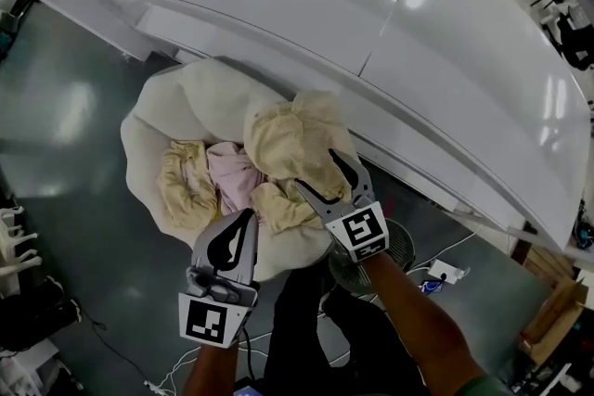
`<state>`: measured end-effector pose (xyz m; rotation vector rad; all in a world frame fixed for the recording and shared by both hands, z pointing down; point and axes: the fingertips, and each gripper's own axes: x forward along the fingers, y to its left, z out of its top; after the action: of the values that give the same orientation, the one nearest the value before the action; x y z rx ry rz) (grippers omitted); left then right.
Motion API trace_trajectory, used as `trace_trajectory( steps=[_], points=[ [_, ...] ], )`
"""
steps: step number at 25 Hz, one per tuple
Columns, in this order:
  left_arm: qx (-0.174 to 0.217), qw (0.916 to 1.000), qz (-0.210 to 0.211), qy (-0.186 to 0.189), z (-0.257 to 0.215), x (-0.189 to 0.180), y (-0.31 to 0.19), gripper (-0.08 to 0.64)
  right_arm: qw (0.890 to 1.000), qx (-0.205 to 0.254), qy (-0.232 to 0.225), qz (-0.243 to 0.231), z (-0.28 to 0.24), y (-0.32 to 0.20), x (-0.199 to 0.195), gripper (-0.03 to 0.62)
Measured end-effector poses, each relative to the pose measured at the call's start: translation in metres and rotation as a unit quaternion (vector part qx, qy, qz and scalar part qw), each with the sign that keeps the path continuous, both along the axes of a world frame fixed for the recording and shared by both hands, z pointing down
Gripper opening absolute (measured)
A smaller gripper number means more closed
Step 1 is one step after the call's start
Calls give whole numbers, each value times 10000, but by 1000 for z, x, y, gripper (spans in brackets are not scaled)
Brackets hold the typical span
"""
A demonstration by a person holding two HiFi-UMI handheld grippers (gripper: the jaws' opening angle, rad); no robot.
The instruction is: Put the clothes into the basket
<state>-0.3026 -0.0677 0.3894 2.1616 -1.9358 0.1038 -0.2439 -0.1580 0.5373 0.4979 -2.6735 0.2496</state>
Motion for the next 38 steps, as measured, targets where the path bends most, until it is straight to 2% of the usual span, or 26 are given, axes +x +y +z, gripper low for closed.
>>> trace_trajectory(
  steps=[5,9,12,14,15,17,18,20,25,34,38],
  points=[
    [-91,9999,71,85,35,-8,-9,0,9994,-160,306,85,64,-17,-11,313],
    [50,9998,169,75,54,-11,-18,0,9980,-276,558,124,108,-25,-19,316],
    [-244,9994,154,183,72,-9,-20,0,9964,-260,794,107,134,-29,-23,316],
    [-309,9992,155,198,78,-9,-21,0,9945,-248,1012,126,147,-32,-23,316],
    [-278,9993,163,190,80,-10,-23,0,9934,-257,1114,137,151,-34,-22,306],
    [-165,9995,199,169,79,-9,-25,0,9923,-314,1187,134,155,-35,-18,177],
    [-163,9995,223,173,80,-7,-26,0,9926,-346,1158,111,154,-34,-17,134],
    [-218,9993,244,190,80,-4,-26,0,9940,-387,1027,44,147,-30,-14,94],
    [-304,9992,187,204,72,5,-28,0,9979,-306,565,67,101,-15,-1,81],
    [231,9991,339,141,21,39,-31,0,9996,252,-62,-49,-25,20,37,80],
    [-89,9993,350,133,12,60,-22,0,9991,380,-174,-93,-70,38,63,80]
  ],
)
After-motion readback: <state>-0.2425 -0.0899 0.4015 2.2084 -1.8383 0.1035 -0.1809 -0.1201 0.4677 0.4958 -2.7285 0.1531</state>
